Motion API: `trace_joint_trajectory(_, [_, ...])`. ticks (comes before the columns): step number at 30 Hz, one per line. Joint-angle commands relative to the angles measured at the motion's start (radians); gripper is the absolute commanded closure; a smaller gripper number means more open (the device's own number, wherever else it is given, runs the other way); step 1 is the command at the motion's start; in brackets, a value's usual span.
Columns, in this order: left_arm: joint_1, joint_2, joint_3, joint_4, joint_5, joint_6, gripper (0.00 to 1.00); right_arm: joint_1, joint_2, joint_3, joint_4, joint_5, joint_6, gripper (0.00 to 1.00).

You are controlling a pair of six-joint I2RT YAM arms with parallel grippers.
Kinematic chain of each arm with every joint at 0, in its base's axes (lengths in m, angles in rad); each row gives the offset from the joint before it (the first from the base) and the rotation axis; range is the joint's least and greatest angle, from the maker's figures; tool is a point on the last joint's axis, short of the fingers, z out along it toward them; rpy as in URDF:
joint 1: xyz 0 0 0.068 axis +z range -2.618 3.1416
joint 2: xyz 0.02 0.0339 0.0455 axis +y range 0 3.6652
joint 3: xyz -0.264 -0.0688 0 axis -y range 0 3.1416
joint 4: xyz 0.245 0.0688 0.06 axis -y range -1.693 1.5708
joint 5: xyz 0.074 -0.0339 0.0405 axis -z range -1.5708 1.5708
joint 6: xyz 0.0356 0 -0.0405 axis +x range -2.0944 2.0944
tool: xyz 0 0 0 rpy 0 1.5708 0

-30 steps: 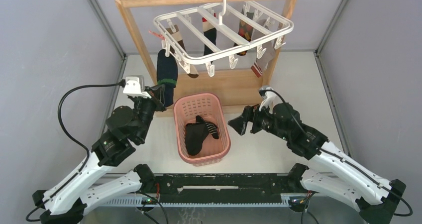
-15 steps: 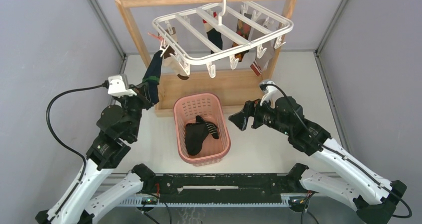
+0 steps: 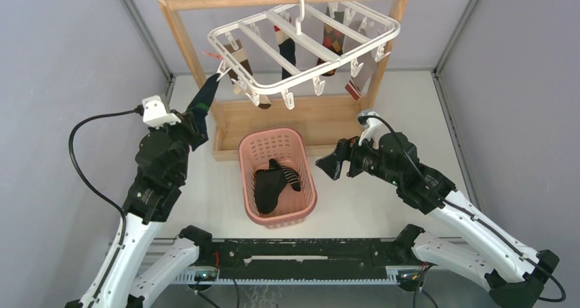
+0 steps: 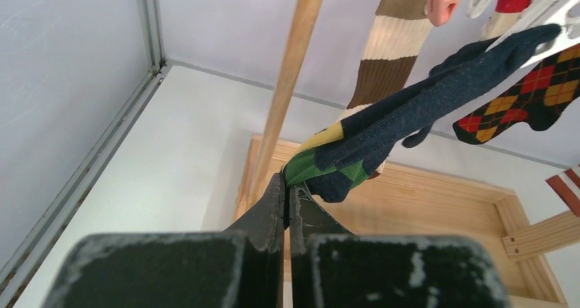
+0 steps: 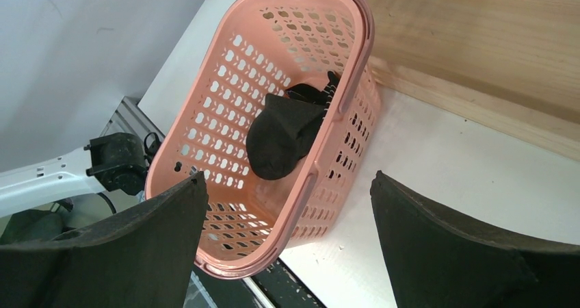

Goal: Remove the socks clipped to the hanger
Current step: Remove the sock from the hanger.

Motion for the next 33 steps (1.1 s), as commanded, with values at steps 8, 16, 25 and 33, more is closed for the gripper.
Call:
trace_joint_trajectory(8, [0.097,0.015,0.088,-0.023,0.04,-0.013,1.0,-0.024,-0.015,0.003,0.02,-0.019,-0.021,0.05])
trace_joint_trajectory(16, [0.099,-0.019,0.08,-0.032,0.19,-0.064,1.0,-0.036,-0.019,0.002,0.023,-0.028,-0.021,0.05])
trace_joint_trajectory(25, [0.099,-0.105,0.066,-0.057,0.289,-0.103,1.0,-0.049,-0.022,-0.01,0.025,-0.036,-0.02,0.05])
trace_joint_trajectory(33, [0.097,-0.14,0.076,-0.072,0.363,-0.132,1.0,-0.056,-0.019,-0.011,0.031,-0.039,-0.015,0.05])
